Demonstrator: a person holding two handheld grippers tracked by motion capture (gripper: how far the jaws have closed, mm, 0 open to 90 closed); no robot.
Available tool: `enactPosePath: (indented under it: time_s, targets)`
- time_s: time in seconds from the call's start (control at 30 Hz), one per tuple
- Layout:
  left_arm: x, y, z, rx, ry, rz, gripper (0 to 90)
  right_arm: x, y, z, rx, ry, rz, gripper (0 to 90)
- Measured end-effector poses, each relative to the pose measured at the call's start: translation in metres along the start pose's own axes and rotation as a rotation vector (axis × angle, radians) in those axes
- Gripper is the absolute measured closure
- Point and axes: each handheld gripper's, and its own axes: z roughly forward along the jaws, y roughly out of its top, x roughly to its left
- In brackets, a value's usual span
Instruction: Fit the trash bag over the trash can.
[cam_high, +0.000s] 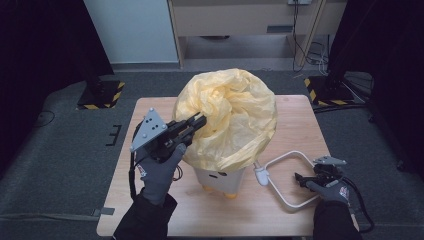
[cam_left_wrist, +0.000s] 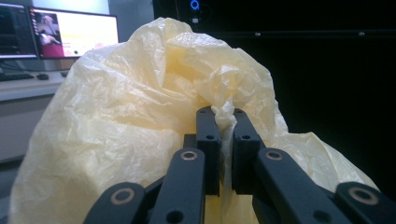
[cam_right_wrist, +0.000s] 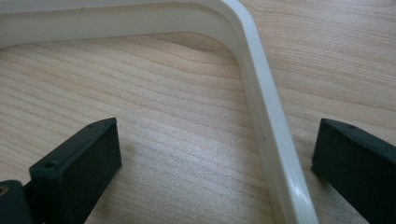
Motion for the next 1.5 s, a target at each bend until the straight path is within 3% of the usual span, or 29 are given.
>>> enactPosePath:
  time_s: [0.13, 0.4, 0.5, 0.6, 0.83, 1.0, 1.1, 1.27, 1.4, 1.5]
  targets:
    - [-0.003, 0.002, 0.003, -0.007, -0.045, -0.03, 84.3, 0.001, 0.0, -0.001, -0.011, 0.0, 0.004, 5.7]
    - [-0.012, 0.015, -0.007, -0.03, -0.059, -0.01, 84.4, 0.003, 0.001, 0.0, -0.012, 0.0, 0.006, 5.1]
    - [-0.017, 0.013, -0.006, 0.007, -0.051, 0.016, 84.1, 0.004, 0.001, 0.0, -0.01, 0.004, 0.004, 4.4]
    - [-0.017, 0.007, 0.001, 0.038, -0.057, 0.008, 82.9, 0.004, 0.001, 0.0, -0.009, 0.004, 0.004, 4.6]
    - [-0.015, -0.008, 0.015, 0.106, -0.051, -0.012, 77.1, 0.003, 0.0, -0.002, -0.049, -0.007, 0.008, 23.6]
    - [-0.015, -0.007, 0.013, 0.085, -0.055, -0.022, 63.5, 0.002, 0.001, -0.005, -0.048, -0.01, 0.029, 37.2]
    - [-0.016, -0.004, 0.004, 0.034, -0.052, -0.032, 54.7, 0.002, 0.003, -0.007, -0.053, -0.012, 0.034, 39.7]
    - [-0.011, 0.0, -0.015, -0.029, -0.04, -0.045, 44.6, 0.003, 0.01, -0.014, -0.131, -0.023, 0.072, 41.1]
    - [0.002, 0.001, -0.034, -0.072, 0.017, -0.054, 41.9, 0.003, 0.016, -0.022, -0.199, -0.056, 0.11, 40.8]
    - [0.019, -0.004, -0.043, -0.084, 0.093, -0.067, 41.3, 0.002, 0.02, -0.027, -0.243, -0.089, 0.134, 41.0]
